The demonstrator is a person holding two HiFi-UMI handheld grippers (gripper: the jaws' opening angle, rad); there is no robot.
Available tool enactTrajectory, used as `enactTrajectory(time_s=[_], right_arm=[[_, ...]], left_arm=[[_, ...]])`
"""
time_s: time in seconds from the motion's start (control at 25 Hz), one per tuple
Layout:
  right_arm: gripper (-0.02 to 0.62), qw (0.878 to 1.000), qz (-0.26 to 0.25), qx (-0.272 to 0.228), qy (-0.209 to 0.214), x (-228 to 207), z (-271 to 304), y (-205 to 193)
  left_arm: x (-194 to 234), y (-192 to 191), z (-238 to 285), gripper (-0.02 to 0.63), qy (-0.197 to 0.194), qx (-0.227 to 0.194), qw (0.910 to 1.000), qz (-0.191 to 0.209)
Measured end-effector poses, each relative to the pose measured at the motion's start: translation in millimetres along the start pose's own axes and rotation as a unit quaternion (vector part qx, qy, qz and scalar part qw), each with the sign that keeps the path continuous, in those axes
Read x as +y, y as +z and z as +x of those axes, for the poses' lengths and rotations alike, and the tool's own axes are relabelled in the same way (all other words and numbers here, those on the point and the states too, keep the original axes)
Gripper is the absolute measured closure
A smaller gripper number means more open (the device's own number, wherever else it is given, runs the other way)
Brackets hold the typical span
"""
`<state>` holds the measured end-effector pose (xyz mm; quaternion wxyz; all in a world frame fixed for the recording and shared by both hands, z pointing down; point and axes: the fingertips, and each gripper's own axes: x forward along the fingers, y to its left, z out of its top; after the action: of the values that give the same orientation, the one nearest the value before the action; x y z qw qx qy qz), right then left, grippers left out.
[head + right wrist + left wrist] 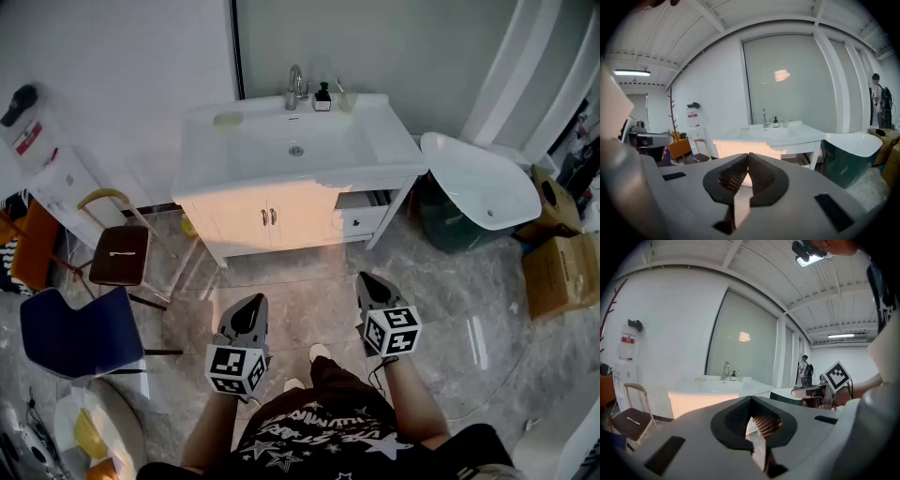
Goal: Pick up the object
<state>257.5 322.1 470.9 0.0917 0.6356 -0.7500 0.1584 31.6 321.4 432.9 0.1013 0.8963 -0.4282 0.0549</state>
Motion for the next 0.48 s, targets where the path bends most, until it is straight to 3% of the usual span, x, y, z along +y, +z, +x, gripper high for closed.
enactTrajectory(time_s=[0.24, 0.48], right_arm=[[0.583, 1.000, -0.001, 0.003, 0.005, 6, -3, 0], [0.583, 1.000, -0.003, 0.026, 0.004, 11, -13, -21]], left_arm=[[0, -4, -11, 0.589, 0.004, 0.003, 1.0000, -0.007], [1, -34, -22, 0.589, 0.002, 0.025, 0.9993, -0.029]])
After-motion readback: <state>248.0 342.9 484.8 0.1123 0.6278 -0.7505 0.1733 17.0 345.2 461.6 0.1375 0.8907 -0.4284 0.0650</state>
